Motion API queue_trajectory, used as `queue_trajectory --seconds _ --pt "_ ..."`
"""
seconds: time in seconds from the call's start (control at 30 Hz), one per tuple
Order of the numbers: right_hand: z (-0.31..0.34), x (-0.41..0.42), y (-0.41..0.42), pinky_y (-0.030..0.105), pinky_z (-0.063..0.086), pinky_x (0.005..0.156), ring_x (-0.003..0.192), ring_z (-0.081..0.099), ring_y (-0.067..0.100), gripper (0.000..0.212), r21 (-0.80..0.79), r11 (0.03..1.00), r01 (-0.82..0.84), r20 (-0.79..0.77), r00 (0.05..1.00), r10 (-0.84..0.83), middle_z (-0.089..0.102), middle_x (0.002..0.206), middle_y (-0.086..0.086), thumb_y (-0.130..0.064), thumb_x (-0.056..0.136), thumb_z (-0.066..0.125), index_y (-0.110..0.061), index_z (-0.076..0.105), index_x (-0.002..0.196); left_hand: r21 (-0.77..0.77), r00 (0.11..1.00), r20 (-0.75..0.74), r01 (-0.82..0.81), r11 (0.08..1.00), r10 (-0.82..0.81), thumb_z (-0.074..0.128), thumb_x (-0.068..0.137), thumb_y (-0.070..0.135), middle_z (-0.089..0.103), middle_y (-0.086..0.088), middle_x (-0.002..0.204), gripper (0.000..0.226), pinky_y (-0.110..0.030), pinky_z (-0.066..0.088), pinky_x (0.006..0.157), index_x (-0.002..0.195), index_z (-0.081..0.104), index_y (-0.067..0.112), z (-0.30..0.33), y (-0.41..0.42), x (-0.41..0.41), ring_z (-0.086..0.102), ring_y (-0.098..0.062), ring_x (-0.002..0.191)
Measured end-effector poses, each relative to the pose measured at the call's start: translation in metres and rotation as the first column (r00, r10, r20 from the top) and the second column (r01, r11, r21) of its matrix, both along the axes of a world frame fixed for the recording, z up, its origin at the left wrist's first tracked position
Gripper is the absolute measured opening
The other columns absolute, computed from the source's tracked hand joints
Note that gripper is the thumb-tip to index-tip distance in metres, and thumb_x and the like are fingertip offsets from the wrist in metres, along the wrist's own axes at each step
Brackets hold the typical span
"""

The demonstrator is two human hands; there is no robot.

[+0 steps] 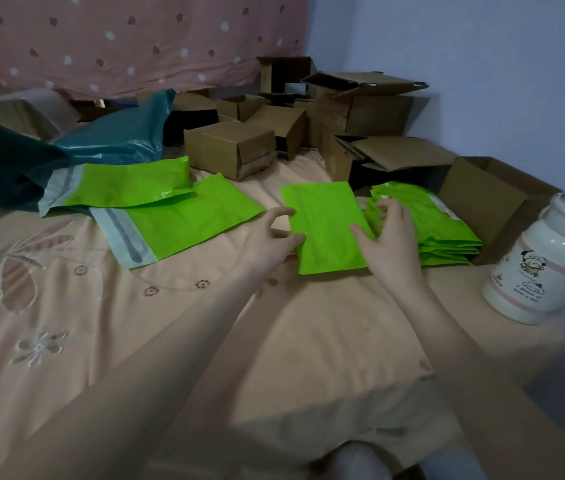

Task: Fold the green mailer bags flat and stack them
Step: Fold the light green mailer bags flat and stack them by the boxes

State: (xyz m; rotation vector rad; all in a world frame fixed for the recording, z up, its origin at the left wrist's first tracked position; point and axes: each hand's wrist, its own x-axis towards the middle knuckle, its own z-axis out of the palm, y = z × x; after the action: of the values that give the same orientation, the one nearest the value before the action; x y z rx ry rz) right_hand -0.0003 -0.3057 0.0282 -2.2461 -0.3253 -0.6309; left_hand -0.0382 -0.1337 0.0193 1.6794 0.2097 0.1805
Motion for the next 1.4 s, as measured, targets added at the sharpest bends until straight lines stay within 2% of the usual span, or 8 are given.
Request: queue_trajectory --seconds 0.13,0.23,0.4,0.5,0.63,1.0,1.27,1.4 --pt "-0.013 0.014 -0.01 0.035 0.034 0.096 0.112 0.048 0.036 0.034 -0.243 0.97 0.004 0.045 0.999 0.007 0.051 0.117 0.021 0.0 0.082 0.056 0.005 0.055 0.115 0.065 1.0 -0.025 -0.013 0.998 0.015 0.068 0.083 0.012 0.065 -0.017 0.097 0.031 -0.047 0.055 0.082 0.11 0.059 0.025 -0.009 -0.012 0.034 0.062 -0.029 0.078" --pt "-0.021 0.023 -0.012 0.039 0.033 0.106 0.122 0.044 0.036 0.04 -0.353 0.934 -0.053 0.0 0.998 0.057 0.049 0.129 0.021 -0.002 0.087 0.051 0.006 0.051 0.126 0.166 0.998 -0.055 -0.007 0.986 0.016 0.07 0.082 0.019 0.069 -0.016 0.103 0.036 -0.041 0.053 0.087 0.118 0.061 0.02 -0.017 -0.019 0.05 0.065 -0.03 0.085" --pt "-0.025 0.04 -0.005 0.028 0.017 0.113 0.141 0.026 0.024 0.047 -0.448 0.884 -0.136 -0.127 0.988 0.087 0.03 0.152 0.014 -0.015 0.098 0.04 0.0 0.035 0.142 0.404 1.0 -0.004 -0.024 0.915 0.028 0.064 0.086 0.027 0.067 -0.01 0.104 0.042 -0.027 0.045 0.088 0.127 0.057 0.018 -0.022 -0.024 0.064 0.063 -0.023 0.097" --pt "-0.03 0.048 0.0 0.027 0.011 0.116 0.145 0.017 0.021 0.05 -0.46 0.87 -0.175 -0.206 0.975 0.087 0.022 0.156 0.013 -0.021 0.1 0.035 -0.001 0.027 0.146 0.597 0.997 0.076 -0.034 0.801 -0.015 0.06 0.088 0.027 0.057 -0.013 0.112 0.041 -0.024 0.035 0.095 0.128 0.057 0.018 -0.024 -0.023 0.065 0.055 -0.024 0.107" --pt "-0.039 0.047 0.0 0.028 0.006 0.116 0.146 0.01 0.023 0.053 -0.494 0.846 -0.198 -0.283 0.957 0.059 0.014 0.157 0.015 -0.027 0.102 0.03 -0.002 0.02 0.148 0.815 0.992 0.105 -0.046 0.577 -0.069 0.05 0.091 0.034 0.037 -0.005 0.143 0.045 -0.039 0.029 0.109 0.134 0.05 0.021 -0.034 -0.02 0.072 0.033 -0.025 0.131" --pt "-0.04 0.049 0.003 0.028 0.004 0.116 0.147 0.008 0.024 0.056 -0.476 0.852 -0.218 -0.342 0.938 0.049 0.011 0.158 0.016 -0.027 0.101 0.033 -0.001 0.017 0.148 0.862 0.983 -0.065 0.141 0.486 -0.169 0.029 0.099 0.04 0.013 0.003 0.158 0.051 -0.038 0.013 0.117 0.147 0.025 0.023 -0.04 -0.015 0.073 0.014 -0.018 0.145" --pt "-0.012 0.04 0.01 0.028 0.017 0.114 0.143 0.025 0.024 0.054 -0.295 0.938 -0.184 -0.177 0.975 0.136 0.028 0.153 0.014 -0.018 0.097 0.048 0.001 0.03 0.144 0.899 0.987 0.018 0.055 0.435 -0.162 0.027 0.1 0.04 0.004 0.0 0.159 0.054 -0.039 0.011 0.117 0.15 0.015 0.023 -0.019 -0.001 0.054 0.009 -0.02 0.146" --pt "0.005 0.032 0.03 0.027 0.016 0.115 0.143 0.024 0.022 0.055 -0.29 0.933 -0.212 -0.123 0.975 0.183 0.029 0.153 0.013 -0.022 0.096 0.049 -0.003 0.032 0.145 0.882 0.992 0.057 0.003 0.47 -0.111 0.029 0.1 0.04 0.004 0.003 0.159 0.055 -0.039 0.01 0.118 0.15 0.013 0.026 -0.004 0.02 0.041 0.006 -0.017 0.146"
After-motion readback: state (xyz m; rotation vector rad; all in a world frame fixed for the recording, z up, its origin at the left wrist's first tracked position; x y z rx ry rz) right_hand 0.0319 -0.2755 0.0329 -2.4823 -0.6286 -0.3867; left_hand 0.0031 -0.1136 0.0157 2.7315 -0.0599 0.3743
